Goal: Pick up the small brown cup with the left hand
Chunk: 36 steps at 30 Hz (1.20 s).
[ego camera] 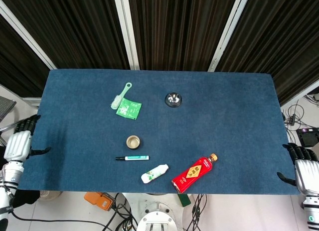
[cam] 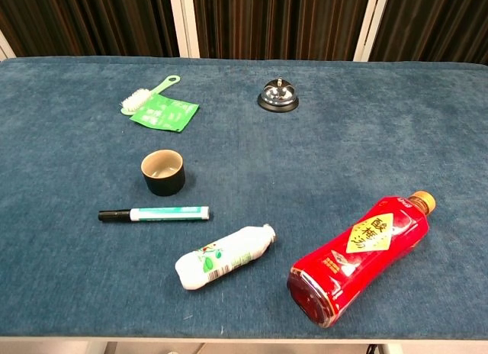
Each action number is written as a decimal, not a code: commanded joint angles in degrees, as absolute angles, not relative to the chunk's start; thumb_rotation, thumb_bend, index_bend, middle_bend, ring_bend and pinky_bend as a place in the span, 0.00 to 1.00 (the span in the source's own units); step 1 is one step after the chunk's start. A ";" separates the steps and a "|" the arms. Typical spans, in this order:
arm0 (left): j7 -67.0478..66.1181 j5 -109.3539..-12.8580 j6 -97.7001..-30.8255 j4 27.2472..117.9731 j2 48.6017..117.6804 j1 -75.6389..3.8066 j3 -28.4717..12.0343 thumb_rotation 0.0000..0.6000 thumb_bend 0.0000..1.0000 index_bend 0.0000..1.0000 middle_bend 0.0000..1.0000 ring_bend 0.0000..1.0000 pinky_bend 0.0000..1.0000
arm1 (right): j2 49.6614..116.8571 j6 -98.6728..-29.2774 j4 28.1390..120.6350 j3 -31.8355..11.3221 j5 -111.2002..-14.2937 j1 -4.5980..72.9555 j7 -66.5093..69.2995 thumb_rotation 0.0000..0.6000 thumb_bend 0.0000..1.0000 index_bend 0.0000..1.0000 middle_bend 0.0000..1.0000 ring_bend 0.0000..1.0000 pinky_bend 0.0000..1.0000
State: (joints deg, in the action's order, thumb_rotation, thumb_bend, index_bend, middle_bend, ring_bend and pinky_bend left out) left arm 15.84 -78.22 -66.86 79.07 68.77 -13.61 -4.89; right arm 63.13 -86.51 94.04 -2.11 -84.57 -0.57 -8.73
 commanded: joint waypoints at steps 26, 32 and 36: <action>28.33 -89.15 -57.40 77.20 85.67 -29.28 -3.23 1.00 0.06 0.10 0.13 0.01 0.08 | 62.12 -84.79 95.10 -2.09 -82.83 -0.36 -8.36 1.00 0.20 0.27 0.27 0.26 0.25; 26.59 -88.17 -55.34 75.59 89.40 -31.65 -3.51 1.00 0.06 0.15 0.16 0.01 0.08 | 61.94 -84.68 95.09 -2.13 -82.75 -0.31 -7.94 1.00 0.20 0.27 0.27 0.26 0.25; 25.52 -87.67 -54.62 74.68 91.02 -32.73 -3.55 1.00 0.06 0.16 0.18 0.01 0.08 | 61.82 -84.62 95.05 -2.13 -82.72 -0.30 -7.70 1.00 0.20 0.27 0.27 0.26 0.25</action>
